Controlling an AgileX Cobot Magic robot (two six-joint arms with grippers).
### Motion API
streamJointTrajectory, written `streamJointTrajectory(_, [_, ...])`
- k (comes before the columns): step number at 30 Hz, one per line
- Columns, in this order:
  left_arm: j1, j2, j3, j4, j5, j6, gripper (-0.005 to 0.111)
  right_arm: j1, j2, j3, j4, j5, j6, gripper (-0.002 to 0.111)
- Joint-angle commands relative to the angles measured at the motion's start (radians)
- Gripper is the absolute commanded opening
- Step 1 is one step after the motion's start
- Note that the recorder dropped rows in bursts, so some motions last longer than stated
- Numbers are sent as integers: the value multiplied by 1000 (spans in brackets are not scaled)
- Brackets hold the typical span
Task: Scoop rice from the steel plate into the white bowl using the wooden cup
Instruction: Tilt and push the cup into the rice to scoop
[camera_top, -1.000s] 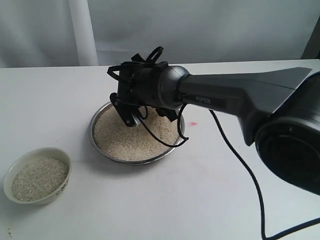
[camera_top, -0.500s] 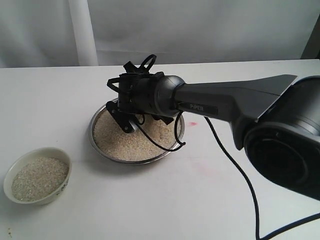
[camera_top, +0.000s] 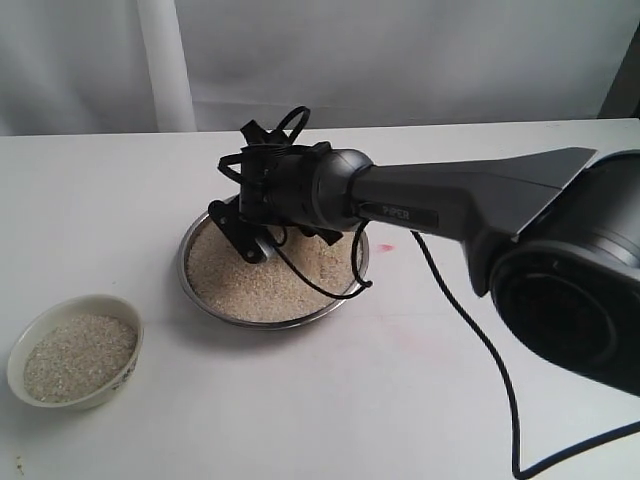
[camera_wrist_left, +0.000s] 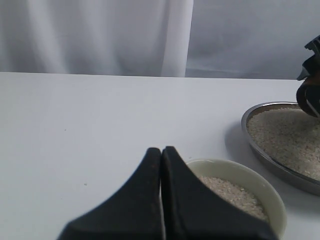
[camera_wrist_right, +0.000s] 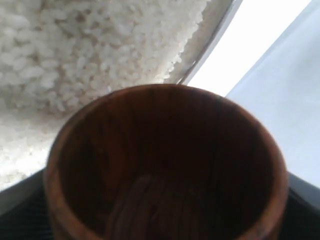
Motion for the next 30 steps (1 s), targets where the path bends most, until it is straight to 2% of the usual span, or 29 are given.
streamJointTrajectory(1, [-5, -2, -5, -5, -7, -2, 0, -24, -4, -8, -20, -2, -6, 0])
streamJointTrajectory(14, [-5, -2, -5, -5, -7, -2, 0, -26, -2, -8, 48, -4, -29, 0])
streamJointTrajectory(30, [-5, -2, -5, -5, -7, -2, 0, 18, 64, -8, -2, 21, -39, 0])
